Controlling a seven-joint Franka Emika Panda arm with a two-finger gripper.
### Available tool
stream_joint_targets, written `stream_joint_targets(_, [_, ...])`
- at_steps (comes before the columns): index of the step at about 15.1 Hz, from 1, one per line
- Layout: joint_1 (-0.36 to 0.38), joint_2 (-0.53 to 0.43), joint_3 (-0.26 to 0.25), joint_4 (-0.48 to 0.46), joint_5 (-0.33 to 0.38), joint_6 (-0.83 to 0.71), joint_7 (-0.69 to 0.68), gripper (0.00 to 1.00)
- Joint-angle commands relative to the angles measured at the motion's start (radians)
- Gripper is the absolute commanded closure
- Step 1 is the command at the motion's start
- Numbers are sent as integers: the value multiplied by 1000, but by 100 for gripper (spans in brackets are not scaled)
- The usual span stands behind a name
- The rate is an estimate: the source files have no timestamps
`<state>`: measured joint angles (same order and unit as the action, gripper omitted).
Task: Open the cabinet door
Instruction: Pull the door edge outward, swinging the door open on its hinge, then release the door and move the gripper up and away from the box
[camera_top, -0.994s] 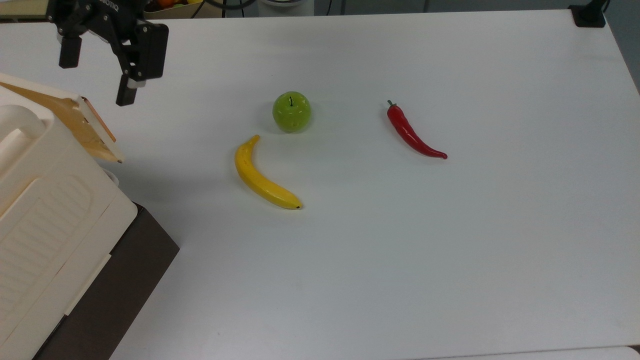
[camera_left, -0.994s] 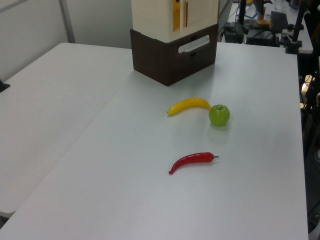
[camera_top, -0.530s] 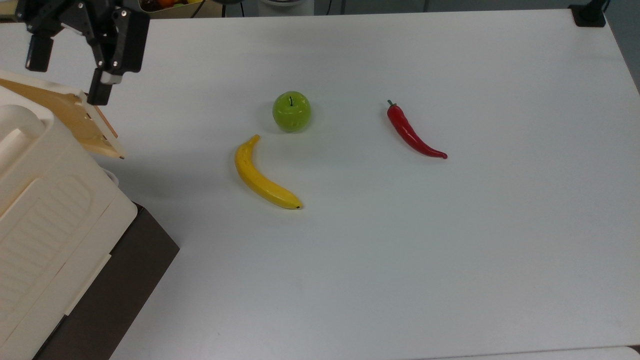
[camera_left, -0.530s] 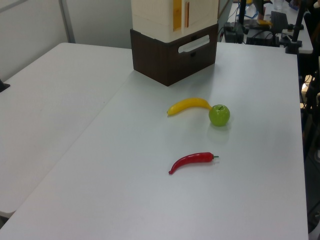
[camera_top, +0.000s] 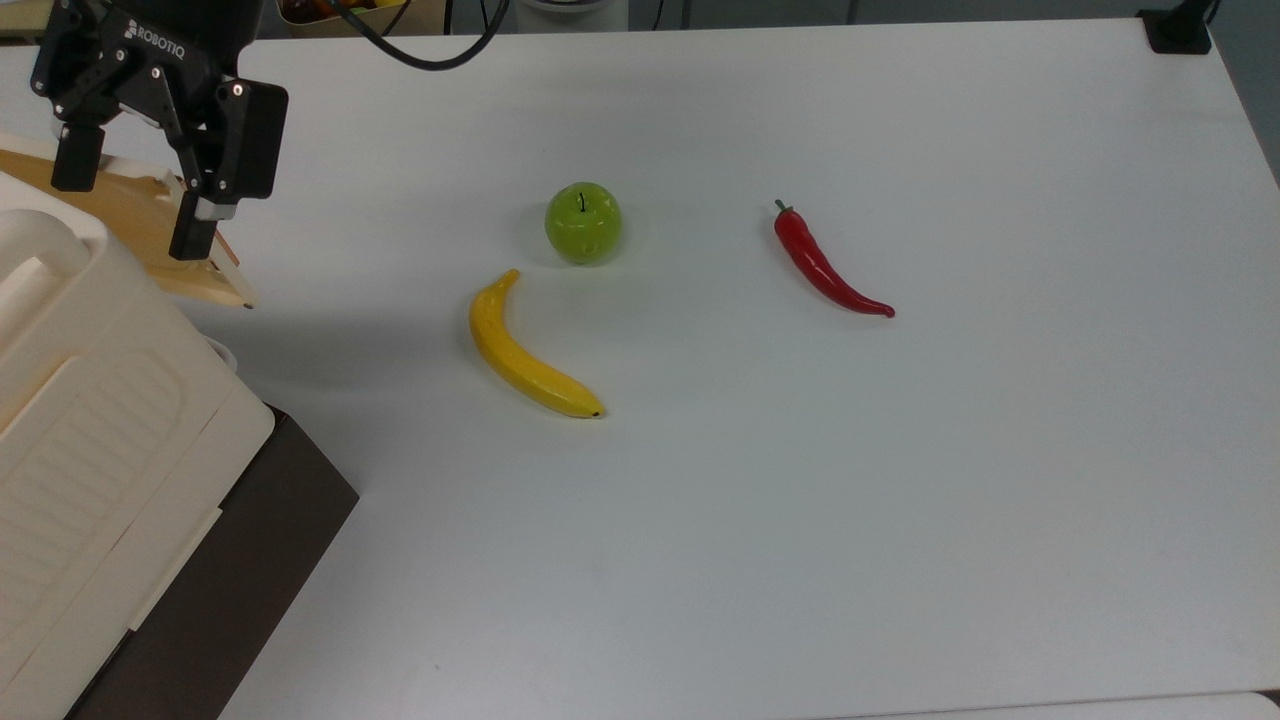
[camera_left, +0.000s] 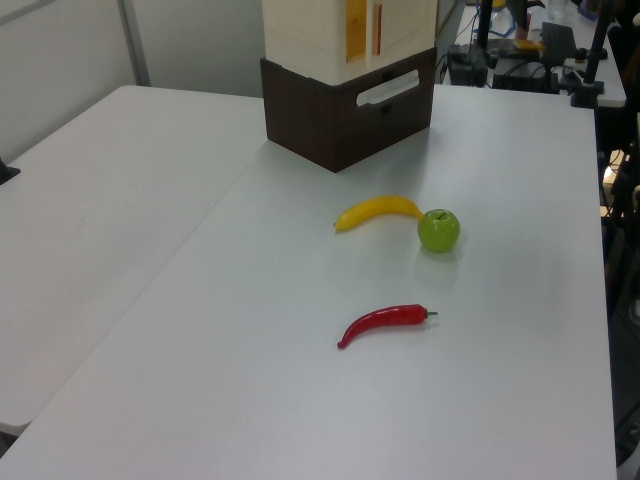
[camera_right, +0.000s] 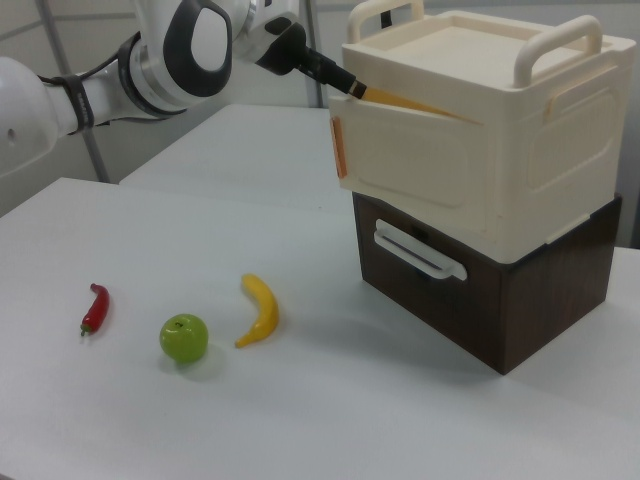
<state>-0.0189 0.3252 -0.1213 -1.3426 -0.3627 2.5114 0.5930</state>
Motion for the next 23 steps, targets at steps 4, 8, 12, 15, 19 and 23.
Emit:
stream_joint_targets(4, [-16, -67, -9, -61, -7, -123, -21, 0])
stream_joint_targets(8, [-36, -103, -8, -75, 8, -267, -119, 0])
stream_joint_targets(12, [-59, -118, -5, -96, 21, -359, -209, 0])
stream_joint_targets(15, [-73, -124, -8, -92, 114, -453, -364, 0])
stream_joint_targets(19, [-78, -144, -8, -84, 223, -600, -553, 0])
stream_joint_targets(23, [-43, -161, 20, -93, 274, -724, -553, 0])
